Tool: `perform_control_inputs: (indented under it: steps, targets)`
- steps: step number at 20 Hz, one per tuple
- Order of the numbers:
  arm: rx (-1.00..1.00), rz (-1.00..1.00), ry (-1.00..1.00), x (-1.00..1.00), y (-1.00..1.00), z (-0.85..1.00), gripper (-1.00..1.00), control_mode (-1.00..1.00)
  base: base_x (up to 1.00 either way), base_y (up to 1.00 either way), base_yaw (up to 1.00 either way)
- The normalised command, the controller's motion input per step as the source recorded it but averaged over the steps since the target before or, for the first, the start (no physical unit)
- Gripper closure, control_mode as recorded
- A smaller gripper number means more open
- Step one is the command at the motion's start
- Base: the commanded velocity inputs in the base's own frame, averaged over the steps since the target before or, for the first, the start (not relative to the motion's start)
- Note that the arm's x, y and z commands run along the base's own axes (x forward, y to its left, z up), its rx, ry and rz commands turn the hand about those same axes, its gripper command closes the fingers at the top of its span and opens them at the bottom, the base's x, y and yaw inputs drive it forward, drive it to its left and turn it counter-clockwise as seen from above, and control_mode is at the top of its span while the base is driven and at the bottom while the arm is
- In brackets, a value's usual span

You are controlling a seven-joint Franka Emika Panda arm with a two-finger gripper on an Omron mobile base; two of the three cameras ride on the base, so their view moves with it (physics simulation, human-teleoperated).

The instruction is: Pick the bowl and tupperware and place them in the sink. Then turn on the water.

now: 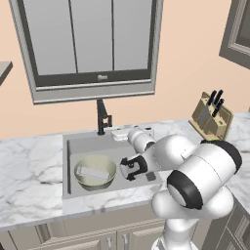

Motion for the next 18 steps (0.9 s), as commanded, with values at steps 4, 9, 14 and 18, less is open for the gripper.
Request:
perform_control_inputs:
  steps: [4,9,14,18]
  targets:
    - [0.00,0.00,0.00,0.14,0.00,-0.14,-1.00,-1.00,0.00,0.00,0.00]
    - [0.00,0.00,0.00,0.14,0.00,-0.14,-1.00,-1.00,0.00,0.00,0.00]
    - [0.00,0.00,-0.02,0.07,-0.01,-0.18,-1.00,-1.00,0.00,0.00,0.00]
    - [0.00,0.00,-0.01,0.08,0.00,-0.15,-1.00,-1.00,0.00,0.00,0.00]
